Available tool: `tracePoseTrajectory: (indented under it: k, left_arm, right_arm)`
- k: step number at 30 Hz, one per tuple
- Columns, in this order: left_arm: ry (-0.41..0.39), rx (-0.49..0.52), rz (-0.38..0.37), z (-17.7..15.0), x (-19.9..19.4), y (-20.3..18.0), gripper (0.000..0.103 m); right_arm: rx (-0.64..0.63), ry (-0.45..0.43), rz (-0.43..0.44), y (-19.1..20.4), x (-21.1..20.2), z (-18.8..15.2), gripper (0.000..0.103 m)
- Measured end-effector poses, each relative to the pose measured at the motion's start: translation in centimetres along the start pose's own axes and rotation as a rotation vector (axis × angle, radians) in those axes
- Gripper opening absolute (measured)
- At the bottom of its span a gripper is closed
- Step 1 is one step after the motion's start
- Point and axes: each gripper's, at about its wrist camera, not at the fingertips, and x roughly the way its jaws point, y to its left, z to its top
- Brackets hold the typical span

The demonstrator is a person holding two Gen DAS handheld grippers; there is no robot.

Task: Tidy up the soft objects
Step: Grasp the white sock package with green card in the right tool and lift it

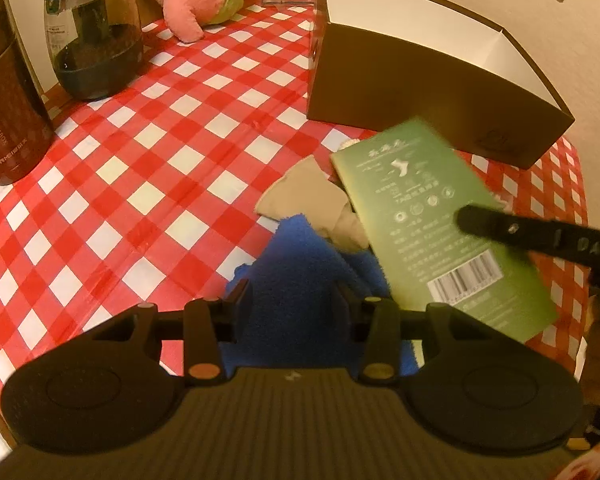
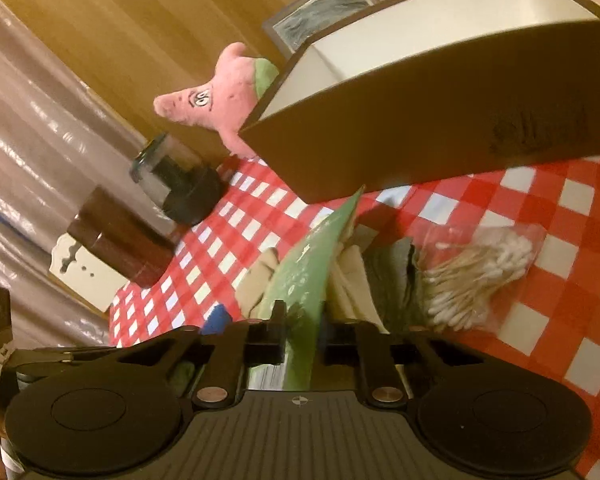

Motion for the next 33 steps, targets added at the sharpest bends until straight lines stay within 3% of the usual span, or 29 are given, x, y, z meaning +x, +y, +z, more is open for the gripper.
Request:
tracePoseTrajectory:
  k: [5,9,12,16,18,20,22,24,27,30,33]
  left_arm:
    - [-0.013,0.002,-0.009,0.1,-0.5,-0.3,0.040]
    - [-0.021,0.005,-0.018,0.0,-0.9,-0.5,0.040]
    - [-0.025,0.004,-0.025,-0.1,-1.1,-0.6,0.040]
    - [-0.020,0.002,-0.034,-0.6,-1.2,-0.7,0.040]
    - [-0.014,-0.001,-0.038,-0.8,-1.1,-0.7,0.040]
    - [-0.011,-0.002,-0.040,-0.9,-1.1,-0.6,0.040]
    - [-0.014,-0.002,-0.041,-0.9,-1.2,-0.6,0.040]
    - [-0.013,-0.004,-0.042,-1.0,-1.1,-0.5,0.040]
    - [-0.011,-0.008,-0.036,-0.9,-1.0,-0.4,0.040]
    - [-0.011,-0.017,-0.036,-0.9,-1.0,-0.1,0.040]
    - [-0.005,-0.022,-0.028,-1.0,-0.7,0.1,0.040]
  right_arm:
    - [-0.255,-0.057,-0.066,4.2,-2.4,0.4,0.000]
    - [-0.599,-0.089,-0.237,8.2,-4.2,-0.6,0.000]
    - [-0.855,-0.044,-0.373,9.7,-4.2,-3.1,0.000]
    - [-0.796,0.061,-0.365,8.3,-3.7,-5.0,0.001]
    - [-0.781,0.088,-0.405,7.6,-3.4,-6.0,0.005]
    - [-0.756,0.122,-0.423,6.9,-2.9,-6.7,0.026]
    - [-0.717,0.105,-0.418,6.1,-3.0,-6.6,0.055]
    - [-0.725,0.077,-0.447,6.1,-2.9,-6.7,0.068]
    - [-0.729,0.095,-0.413,6.2,-2.2,-6.5,0.068]
    - [-0.646,0.100,-0.311,6.1,-2.5,-5.5,0.068]
    - [-0.593,0.133,-0.312,5.4,-1.8,-5.2,0.068]
